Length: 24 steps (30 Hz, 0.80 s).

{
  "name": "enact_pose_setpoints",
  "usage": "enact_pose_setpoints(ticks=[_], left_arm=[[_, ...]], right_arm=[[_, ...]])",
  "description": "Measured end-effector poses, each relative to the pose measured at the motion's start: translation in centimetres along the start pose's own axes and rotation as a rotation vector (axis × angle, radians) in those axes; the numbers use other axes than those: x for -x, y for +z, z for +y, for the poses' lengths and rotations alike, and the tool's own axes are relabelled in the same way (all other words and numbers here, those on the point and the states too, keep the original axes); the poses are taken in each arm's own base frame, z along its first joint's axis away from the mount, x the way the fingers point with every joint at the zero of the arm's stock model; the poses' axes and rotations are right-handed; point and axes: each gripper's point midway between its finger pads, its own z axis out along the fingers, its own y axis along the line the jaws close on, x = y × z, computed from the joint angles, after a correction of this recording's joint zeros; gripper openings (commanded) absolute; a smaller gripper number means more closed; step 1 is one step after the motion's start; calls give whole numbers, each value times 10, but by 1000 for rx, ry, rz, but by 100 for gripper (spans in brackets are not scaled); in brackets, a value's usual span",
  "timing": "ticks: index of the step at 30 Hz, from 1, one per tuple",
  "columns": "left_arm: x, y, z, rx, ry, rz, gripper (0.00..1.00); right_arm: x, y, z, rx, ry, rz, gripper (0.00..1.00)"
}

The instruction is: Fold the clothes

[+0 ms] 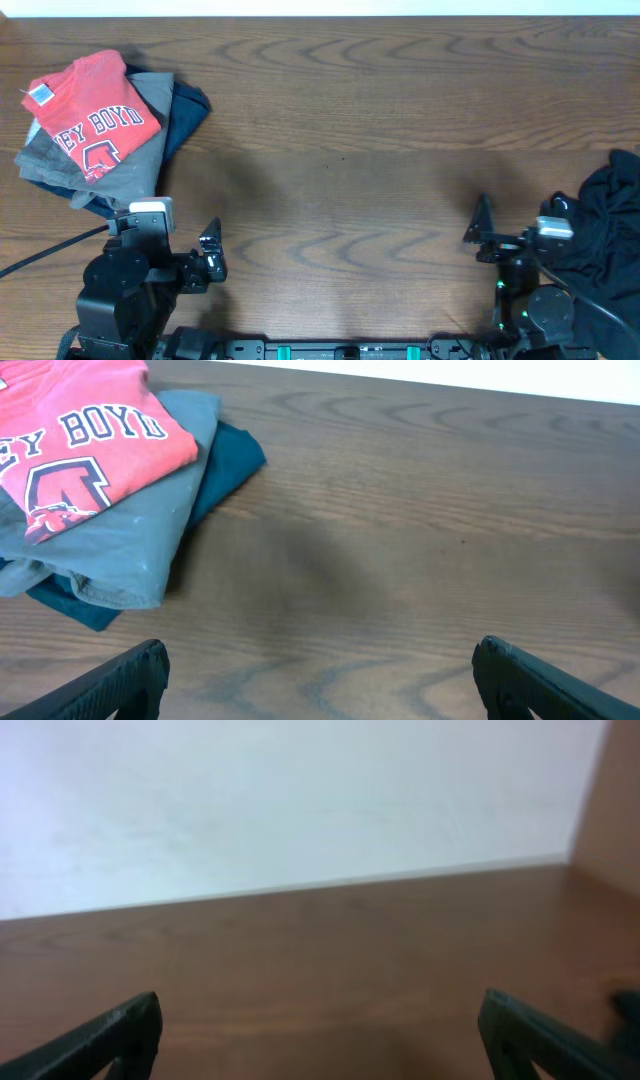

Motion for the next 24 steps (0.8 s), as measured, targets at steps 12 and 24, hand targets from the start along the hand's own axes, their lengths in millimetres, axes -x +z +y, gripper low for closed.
enact_pose_setpoints(ticks=[12,24], left_arm=[[0,0,0,0,0,0,98],[0,0,0,1,0,1,98]], right_arm=[[-42,5,21,154,-273,65,99],[-43,4,25,180,-286,64,99]])
